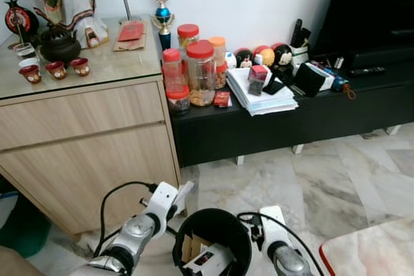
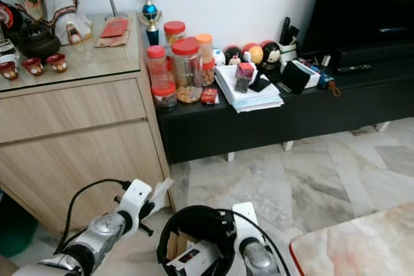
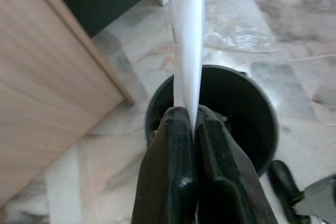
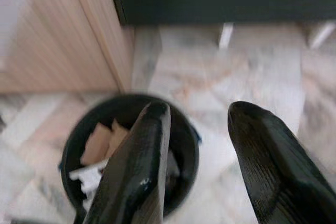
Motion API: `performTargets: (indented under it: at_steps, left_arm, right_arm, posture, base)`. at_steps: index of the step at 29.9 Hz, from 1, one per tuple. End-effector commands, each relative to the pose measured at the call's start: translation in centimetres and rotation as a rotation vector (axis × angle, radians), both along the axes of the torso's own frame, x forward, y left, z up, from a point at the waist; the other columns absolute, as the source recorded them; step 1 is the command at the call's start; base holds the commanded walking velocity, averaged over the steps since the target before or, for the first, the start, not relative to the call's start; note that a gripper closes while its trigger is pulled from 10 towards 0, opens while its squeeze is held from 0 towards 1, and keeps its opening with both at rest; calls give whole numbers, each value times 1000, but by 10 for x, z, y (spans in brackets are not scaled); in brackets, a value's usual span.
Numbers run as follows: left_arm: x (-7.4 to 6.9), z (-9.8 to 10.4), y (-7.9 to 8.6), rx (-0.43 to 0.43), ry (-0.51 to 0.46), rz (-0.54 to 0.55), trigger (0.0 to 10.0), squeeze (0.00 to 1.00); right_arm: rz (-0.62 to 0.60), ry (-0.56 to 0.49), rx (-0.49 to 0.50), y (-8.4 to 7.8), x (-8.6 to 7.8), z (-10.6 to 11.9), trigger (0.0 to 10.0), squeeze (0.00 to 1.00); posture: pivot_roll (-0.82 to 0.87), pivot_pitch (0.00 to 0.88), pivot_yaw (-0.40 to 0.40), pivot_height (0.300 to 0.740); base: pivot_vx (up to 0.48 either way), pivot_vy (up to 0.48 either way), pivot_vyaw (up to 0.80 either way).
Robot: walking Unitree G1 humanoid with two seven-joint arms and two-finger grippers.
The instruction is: Picking trash to rubbish bin
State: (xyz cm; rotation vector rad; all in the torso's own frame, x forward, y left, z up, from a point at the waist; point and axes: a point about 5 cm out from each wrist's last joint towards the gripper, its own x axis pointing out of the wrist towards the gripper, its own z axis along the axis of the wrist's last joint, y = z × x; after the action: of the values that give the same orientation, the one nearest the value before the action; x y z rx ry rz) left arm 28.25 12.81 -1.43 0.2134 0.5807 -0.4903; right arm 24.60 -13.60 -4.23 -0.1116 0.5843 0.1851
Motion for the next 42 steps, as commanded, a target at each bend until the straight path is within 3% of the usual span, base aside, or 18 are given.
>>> performTargets:
  at_steps: [1,14,25,26,27,28,29,42]
  left_arm:
    - [5,4,0,-4,-4,3,10000,0]
    - [-1,-2,-8,-3,35,-23,10000,0]
    - [2,1,-8,3,32,-45,10000,0]
    - [3,2,-9,-6,32,-51,10000,255]
    - [4,3,-10,-9,33,-53,10000,255]
    - [4,3,-10,-17,35,-54,10000,439]
    - [4,3,-11,-25,38,-57,10000,1000]
    - [4,4,-9,-45,45,-65,10000,1000]
  right_arm:
    - [34,-64,16,8,13,12,10000,0]
    - [122,-201,33,25,35,36,10000,0]
    - [129,-242,28,20,39,41,10000,0]
    - [133,-241,26,20,38,41,10000,0]
    - [135,-241,25,20,37,40,10000,0]
    - [139,-240,22,20,37,40,10000,0]
    - [143,-240,16,20,36,40,10000,0]
    - [139,-238,11,18,33,38,10000,0]
  posture:
    - [167,4,30,740]
    - [151,21,29,740]
    - [125,39,24,740]
    - [120,44,20,740]
    - [120,44,20,740]
    - [120,44,20,740]
    - [120,46,18,740]
    - [117,54,14,740]
  base:
    - [0,0,0]
    - [0,0,0]
    - [0,0,0]
    - [0,0,0]
    - [0,0,0]
    - [0,0,0]
    - [0,0,0]
    - [0,0,0]
